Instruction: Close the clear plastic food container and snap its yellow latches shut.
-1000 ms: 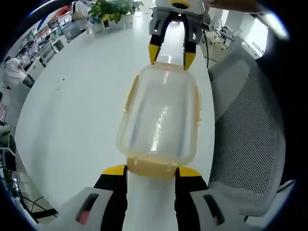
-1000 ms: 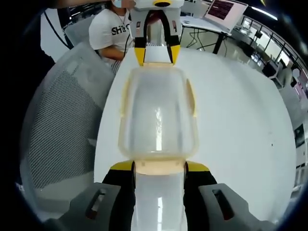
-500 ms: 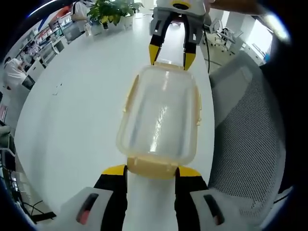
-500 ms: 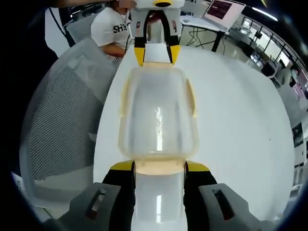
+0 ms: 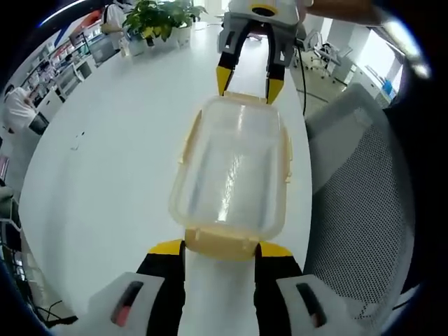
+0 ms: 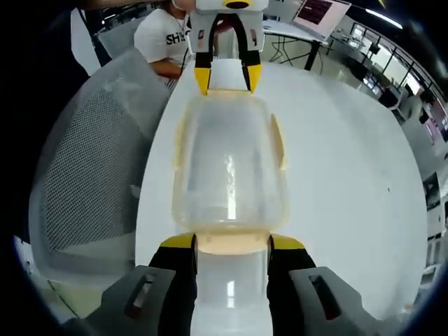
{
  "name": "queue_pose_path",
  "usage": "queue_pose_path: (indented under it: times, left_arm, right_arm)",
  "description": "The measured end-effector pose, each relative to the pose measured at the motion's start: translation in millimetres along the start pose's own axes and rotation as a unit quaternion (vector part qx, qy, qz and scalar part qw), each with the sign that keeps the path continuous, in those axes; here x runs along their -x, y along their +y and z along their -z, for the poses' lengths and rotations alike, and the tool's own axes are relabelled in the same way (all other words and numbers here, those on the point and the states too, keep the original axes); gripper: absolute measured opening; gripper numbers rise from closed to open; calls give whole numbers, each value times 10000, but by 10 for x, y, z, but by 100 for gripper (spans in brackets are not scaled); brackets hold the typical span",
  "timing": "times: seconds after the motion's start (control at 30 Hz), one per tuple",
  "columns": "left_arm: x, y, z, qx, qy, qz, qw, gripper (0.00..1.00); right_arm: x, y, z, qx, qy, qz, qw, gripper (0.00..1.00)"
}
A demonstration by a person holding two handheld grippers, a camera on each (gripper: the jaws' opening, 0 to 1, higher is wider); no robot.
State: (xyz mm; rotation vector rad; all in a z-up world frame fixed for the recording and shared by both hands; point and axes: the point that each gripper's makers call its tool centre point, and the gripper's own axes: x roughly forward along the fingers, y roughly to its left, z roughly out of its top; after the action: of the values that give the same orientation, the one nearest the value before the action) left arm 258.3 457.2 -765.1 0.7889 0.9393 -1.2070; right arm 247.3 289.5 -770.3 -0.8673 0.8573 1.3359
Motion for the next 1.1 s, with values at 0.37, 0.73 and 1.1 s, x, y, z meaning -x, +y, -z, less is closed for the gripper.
queue_pose_path:
  times: [0.37,0.73,1.1]
  left_arm:
    - [-92,-44,-175,-10,-29,19,10000,32]
    - [-223,-100,-393,-52,-93,75,9999,33]
    - [-322,-146,-534,-31,-155,123,9998,33]
  right_arm:
    - [43,-7,213,-45,99,29,9999,35]
    - [88,3,466,-102,270,51,9996,35]
    - [167,-2,631,-115,362,62,9993,35]
